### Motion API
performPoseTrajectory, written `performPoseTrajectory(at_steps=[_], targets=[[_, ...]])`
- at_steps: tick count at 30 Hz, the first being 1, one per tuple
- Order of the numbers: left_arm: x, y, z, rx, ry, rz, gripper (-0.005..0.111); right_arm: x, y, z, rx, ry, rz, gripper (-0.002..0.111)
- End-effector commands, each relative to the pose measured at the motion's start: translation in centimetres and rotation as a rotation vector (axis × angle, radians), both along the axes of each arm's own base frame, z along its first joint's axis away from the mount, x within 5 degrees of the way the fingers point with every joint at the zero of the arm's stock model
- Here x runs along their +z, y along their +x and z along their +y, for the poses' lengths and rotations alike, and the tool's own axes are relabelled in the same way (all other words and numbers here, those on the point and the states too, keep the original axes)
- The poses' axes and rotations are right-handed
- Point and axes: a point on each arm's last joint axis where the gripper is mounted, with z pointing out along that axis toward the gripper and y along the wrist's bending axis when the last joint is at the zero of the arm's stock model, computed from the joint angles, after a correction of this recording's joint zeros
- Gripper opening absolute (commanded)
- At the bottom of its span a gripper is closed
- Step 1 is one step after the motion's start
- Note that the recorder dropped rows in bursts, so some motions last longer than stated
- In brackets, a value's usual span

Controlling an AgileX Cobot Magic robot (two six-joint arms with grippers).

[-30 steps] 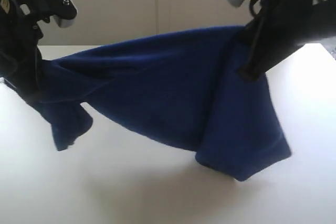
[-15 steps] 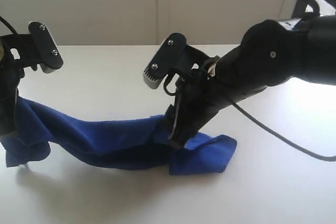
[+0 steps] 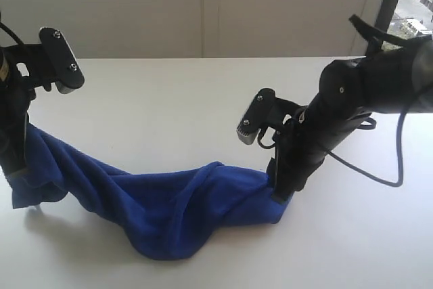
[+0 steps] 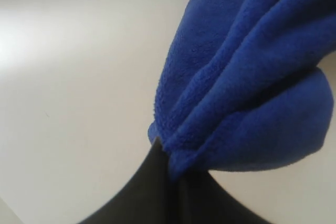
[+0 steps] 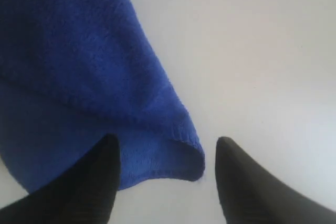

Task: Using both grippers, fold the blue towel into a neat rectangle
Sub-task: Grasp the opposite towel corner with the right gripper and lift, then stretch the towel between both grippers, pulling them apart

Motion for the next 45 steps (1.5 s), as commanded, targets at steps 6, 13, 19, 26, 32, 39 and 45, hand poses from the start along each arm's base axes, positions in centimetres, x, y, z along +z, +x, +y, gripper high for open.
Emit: performPoseTrajectory(at_steps=[6,13,19,26,32,39,45], targets=[[0.1,-0.3,0.0,0.01,-0.018,0.0,0.0,-1.9,1.5,-0.5,0.087,-0.084,-0.094,0.052],[0.1,-0.3,0.0,0.009,-0.019,-0.002,0.0,-3.1,1.7,-0.4,0.088,-0.088,-0.078,0.037],[0.1,-0.3,0.0,0.008,-0.021,-0.004,0.0,-3.9,1.3,-0.5,0.107,-0.11,-0.016,0.024],[0.1,-0.3,0.0,0.003,-0.021,-0.008,0.0,-2.3,1.0,-0.6,0.106,-0.105,-0.035,0.0],[0.2,-0.2,0.0,0.0,-0.015,-0.016,0.0,3.4,-0.2,-1.4,0.109,-0.134,-0.154,0.0],[0.8,-0.2,0.4,0.031,-0.004,-0.062,0.0,9.6,-2.6,-4.1,-0.037,-0.269,-0.29,0.0],[4.5,-1.5,1.3,0.071,-0.099,-0.197,0.0,14.0,-5.3,-6.1,-0.224,-0.301,-0.394,0.0]])
